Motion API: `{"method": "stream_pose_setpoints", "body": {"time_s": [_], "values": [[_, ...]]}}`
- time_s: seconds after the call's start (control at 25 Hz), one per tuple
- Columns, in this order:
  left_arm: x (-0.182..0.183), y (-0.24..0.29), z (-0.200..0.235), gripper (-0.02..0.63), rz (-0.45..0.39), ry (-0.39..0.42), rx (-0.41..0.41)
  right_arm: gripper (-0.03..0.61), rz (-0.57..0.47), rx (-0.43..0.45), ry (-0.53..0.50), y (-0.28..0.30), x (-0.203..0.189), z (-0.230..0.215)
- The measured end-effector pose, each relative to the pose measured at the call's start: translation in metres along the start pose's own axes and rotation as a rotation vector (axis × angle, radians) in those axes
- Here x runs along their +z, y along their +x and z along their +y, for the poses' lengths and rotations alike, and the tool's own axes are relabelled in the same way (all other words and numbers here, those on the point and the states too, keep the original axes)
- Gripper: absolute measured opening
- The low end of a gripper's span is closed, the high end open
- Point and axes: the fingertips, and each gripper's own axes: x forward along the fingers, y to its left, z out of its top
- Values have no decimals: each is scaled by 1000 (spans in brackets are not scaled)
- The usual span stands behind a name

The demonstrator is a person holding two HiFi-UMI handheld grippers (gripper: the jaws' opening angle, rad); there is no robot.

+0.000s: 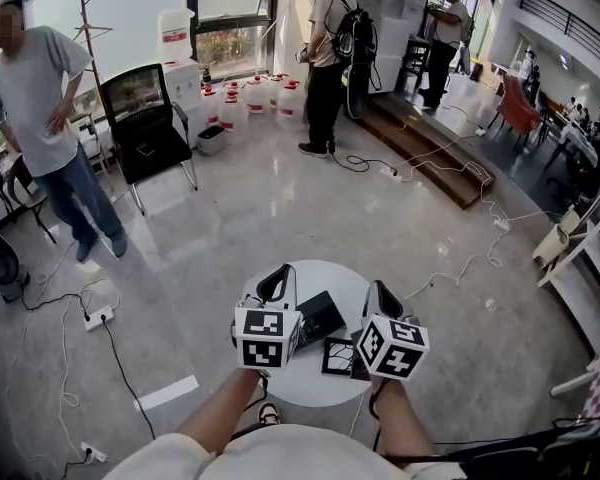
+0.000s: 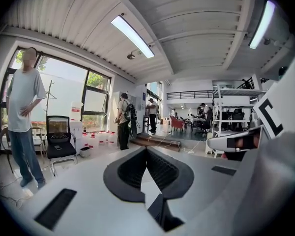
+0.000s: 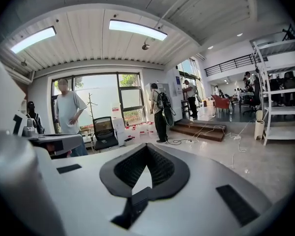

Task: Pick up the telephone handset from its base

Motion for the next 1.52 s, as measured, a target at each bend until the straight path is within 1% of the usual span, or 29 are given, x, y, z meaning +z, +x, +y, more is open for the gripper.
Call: {"method": "stream_pose_setpoints", "body": {"time_s": [0.4, 0.56, 0.76, 1.0, 1.24, 1.4, 1.52], "values": [[3, 47, 28, 17, 16, 17, -62, 23, 1, -67, 17, 42, 7, 3], [-11, 56, 30, 17, 49, 7, -79, 23, 26, -103, 28, 43, -4, -6], [-31, 61, 37, 17, 89, -28, -72, 23, 73, -134, 34, 41, -20, -17], [-50, 58, 36, 17, 134, -57, -48, 23, 109, -126, 36, 45, -29, -23], [-61, 51, 46, 17, 172, -51, -10, 23, 146, -92, 33, 56, -41, -17], [-78, 42, 42, 17, 216, -39, -12, 23, 206, -80, 31, 51, -66, -23], [-96, 38, 41, 17, 254, -31, 6, 23, 241, -83, 38, 48, -82, -34]]}}
